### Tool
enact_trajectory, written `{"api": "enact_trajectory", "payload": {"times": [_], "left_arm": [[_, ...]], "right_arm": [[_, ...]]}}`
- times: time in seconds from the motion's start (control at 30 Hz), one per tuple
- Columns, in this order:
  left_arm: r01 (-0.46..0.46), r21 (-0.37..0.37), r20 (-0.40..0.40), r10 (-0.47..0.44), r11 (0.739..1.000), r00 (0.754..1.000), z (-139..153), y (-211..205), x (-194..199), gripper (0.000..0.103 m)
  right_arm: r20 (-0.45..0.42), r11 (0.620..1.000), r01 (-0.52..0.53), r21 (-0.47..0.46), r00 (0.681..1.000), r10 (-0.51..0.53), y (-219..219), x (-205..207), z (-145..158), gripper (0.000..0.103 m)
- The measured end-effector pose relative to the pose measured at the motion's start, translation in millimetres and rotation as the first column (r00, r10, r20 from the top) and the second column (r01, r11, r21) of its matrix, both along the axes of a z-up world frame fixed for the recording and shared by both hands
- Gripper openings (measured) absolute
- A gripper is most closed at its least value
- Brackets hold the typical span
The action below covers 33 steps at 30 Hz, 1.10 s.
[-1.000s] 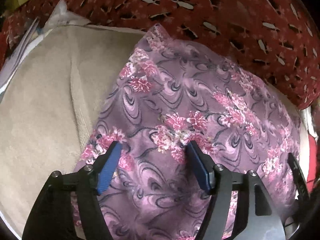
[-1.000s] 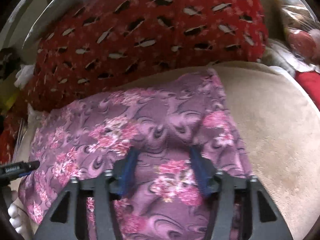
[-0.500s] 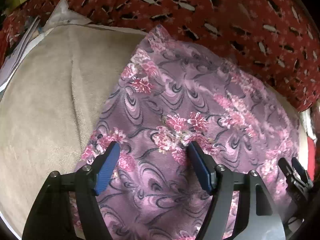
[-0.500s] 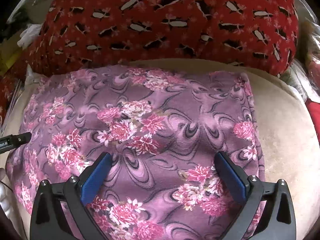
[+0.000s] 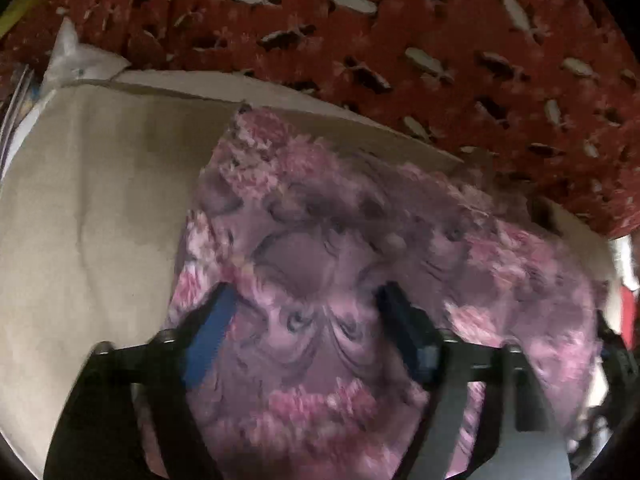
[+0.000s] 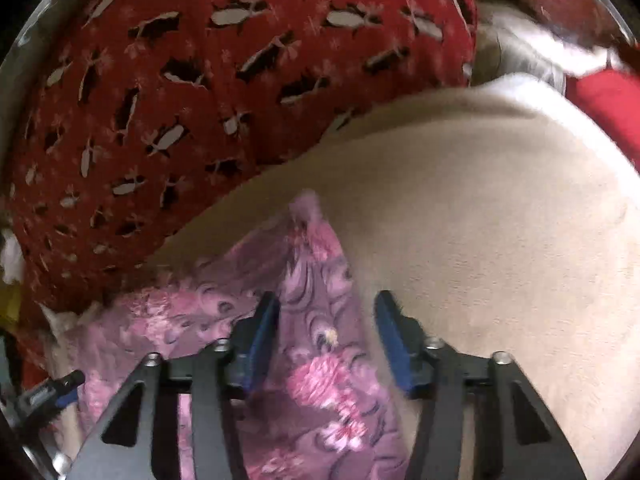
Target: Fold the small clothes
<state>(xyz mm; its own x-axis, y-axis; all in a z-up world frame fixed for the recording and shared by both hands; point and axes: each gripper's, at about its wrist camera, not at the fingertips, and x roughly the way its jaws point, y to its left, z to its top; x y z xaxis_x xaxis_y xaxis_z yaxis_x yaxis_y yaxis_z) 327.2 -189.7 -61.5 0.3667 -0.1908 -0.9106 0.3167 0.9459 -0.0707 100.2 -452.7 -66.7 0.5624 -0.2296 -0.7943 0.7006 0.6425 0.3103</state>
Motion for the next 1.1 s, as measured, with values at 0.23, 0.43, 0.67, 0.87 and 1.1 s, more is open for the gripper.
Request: {"api": "enact_trajectory", "payload": {"times": [0.23, 0.43, 0.67, 0.87, 1.1], "left_arm": [[0.046, -0.181, -0.069, -0.059, 0.982, 0.996, 25.1, 30.2, -6.6, 0.079], [0.124, -0.019, -0.03, -0.124, 0.992, 0.992, 5.3, 7.2, -21.3, 0.08], [0.096, -0.19, -0.091, -0.115, 0.977, 0.989, 33.6, 47.6, -26.5, 0.079], [-0.088, -0.321, -0.251, 0.004, 0.943, 0.968, 24.0, 110.9, -3.1, 0.079], [-0.104, -0.334, -0.339, -0.017, 0.937, 0.941, 11.9, 134.9, -4.2, 0.079]], "right_arm": [[0.14, 0.996, -0.041, -0.075, 0.989, 0.052, 24.7, -23.5, 38.2, 0.047], [0.04, 0.991, -0.118, -0.064, 0.992, 0.121, 49.9, -19.4, 8.8, 0.054], [0.14, 0.972, -0.233, -0.043, 0.961, 0.236, 89.4, -27.1, 30.8, 0.064], [-0.032, 0.915, -0.346, -0.209, 0.937, 0.347, 130.5, -22.6, 16.2, 0.072], [0.11, 0.93, -0.35, -0.108, 0.926, 0.361, 128.2, -35.9, 4.2, 0.077]]}}
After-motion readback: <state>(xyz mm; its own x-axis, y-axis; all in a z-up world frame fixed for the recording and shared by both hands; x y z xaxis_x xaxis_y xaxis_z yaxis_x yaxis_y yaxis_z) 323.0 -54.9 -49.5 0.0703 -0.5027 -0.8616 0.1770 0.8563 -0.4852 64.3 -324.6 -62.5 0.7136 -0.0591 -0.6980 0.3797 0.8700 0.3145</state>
